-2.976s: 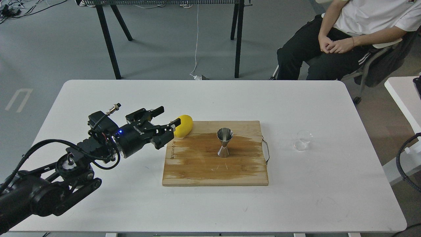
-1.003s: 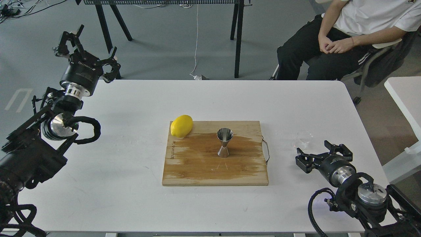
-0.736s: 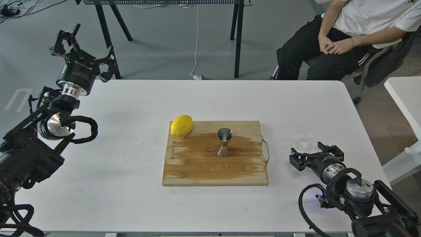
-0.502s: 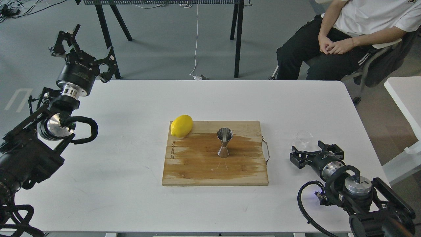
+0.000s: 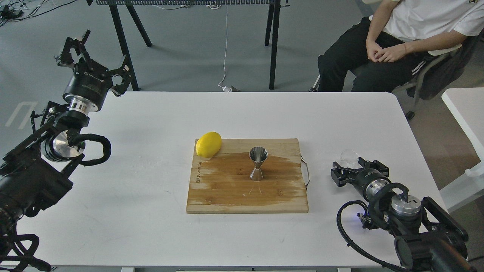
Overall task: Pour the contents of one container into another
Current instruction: 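Reach the right gripper toward the clear glass cup, then grasp the clear glass cup with the right gripper and lift it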
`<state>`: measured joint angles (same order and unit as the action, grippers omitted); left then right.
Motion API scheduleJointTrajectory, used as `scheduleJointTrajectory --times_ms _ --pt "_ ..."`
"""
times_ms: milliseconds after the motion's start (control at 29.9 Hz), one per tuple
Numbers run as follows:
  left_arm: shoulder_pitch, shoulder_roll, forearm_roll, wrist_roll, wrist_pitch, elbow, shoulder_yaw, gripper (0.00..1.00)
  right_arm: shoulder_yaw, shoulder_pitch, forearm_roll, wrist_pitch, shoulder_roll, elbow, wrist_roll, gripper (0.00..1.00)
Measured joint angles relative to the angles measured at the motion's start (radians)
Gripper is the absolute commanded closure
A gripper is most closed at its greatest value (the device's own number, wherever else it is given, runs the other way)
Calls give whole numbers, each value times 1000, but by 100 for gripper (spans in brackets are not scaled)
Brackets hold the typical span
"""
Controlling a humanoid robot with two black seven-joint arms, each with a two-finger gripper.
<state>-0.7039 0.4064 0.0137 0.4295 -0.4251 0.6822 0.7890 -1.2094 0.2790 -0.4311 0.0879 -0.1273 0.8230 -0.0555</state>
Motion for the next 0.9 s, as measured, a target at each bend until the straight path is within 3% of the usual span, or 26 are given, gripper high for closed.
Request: scheduleJointTrajectory --times_ms 134,401,635,903 --pt "0 0 0 0 3 0 1 0 -1 0 -2 0 1 -2 0 65" --pt "-6 0 0 0 5 1 2 0 16 -9 -5 -28 -2 27 -9 69" --pt "-7 12 1 0 5 0 3 0 86 -35 9 -20 -49 242 -22 70" --pt "-7 15 2 2 5 0 3 0 142 6 167 78 -93 466 -12 70"
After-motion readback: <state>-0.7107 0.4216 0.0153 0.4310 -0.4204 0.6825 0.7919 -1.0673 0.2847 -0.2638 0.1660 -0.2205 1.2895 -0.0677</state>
